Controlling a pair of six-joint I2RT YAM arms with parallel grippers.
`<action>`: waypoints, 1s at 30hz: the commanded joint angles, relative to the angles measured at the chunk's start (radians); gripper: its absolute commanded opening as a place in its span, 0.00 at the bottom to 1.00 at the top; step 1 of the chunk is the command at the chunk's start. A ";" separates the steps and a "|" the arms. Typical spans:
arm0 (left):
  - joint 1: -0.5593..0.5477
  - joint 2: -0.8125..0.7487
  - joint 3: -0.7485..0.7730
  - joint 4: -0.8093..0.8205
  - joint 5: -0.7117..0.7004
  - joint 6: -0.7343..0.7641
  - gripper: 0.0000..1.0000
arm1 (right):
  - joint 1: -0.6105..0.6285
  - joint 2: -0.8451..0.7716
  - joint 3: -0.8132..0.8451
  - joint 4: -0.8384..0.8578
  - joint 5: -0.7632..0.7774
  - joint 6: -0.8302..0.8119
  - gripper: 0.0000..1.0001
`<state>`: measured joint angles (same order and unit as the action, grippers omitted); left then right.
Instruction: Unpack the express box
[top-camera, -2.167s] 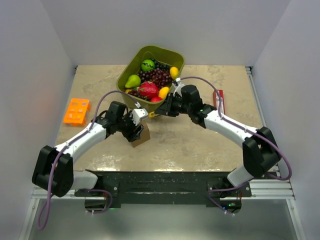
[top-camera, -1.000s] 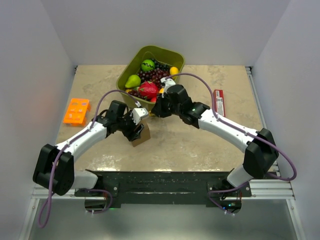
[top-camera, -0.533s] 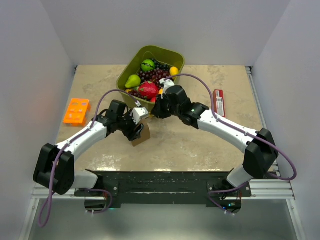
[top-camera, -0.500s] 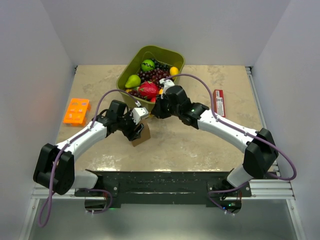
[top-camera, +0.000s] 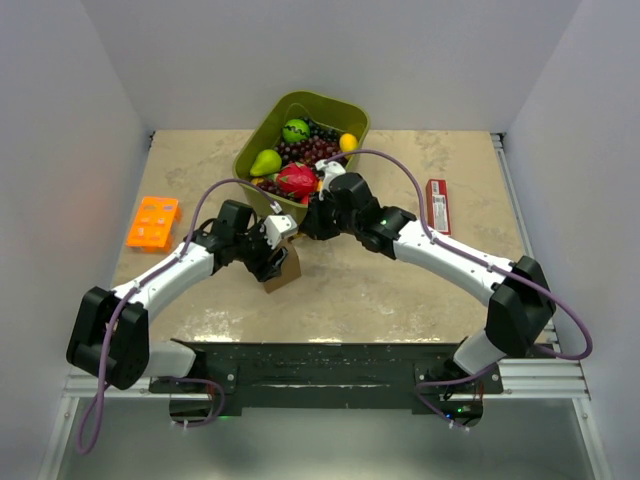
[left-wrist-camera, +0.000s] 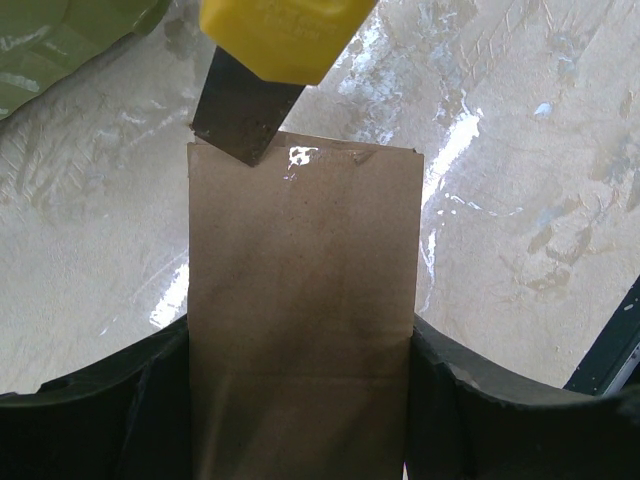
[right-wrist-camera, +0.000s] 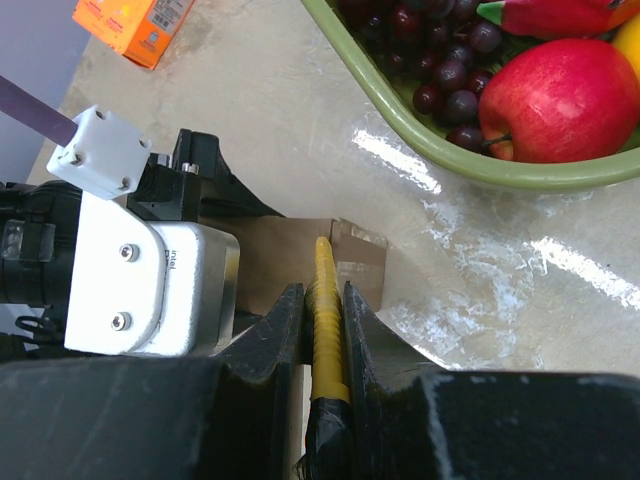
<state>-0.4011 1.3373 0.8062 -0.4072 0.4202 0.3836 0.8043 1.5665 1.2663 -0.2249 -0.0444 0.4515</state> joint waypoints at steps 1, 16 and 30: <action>0.007 0.025 0.002 -0.013 -0.017 -0.009 0.56 | 0.007 0.007 0.039 0.019 0.004 -0.005 0.00; 0.008 0.026 0.001 -0.013 -0.012 -0.008 0.55 | 0.007 0.024 0.065 0.035 0.063 -0.033 0.00; 0.008 0.031 0.002 -0.013 -0.011 -0.008 0.54 | 0.007 0.024 0.077 0.042 0.077 -0.054 0.00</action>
<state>-0.3996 1.3380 0.8062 -0.4065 0.4229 0.3832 0.8066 1.5929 1.2961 -0.2176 0.0105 0.4141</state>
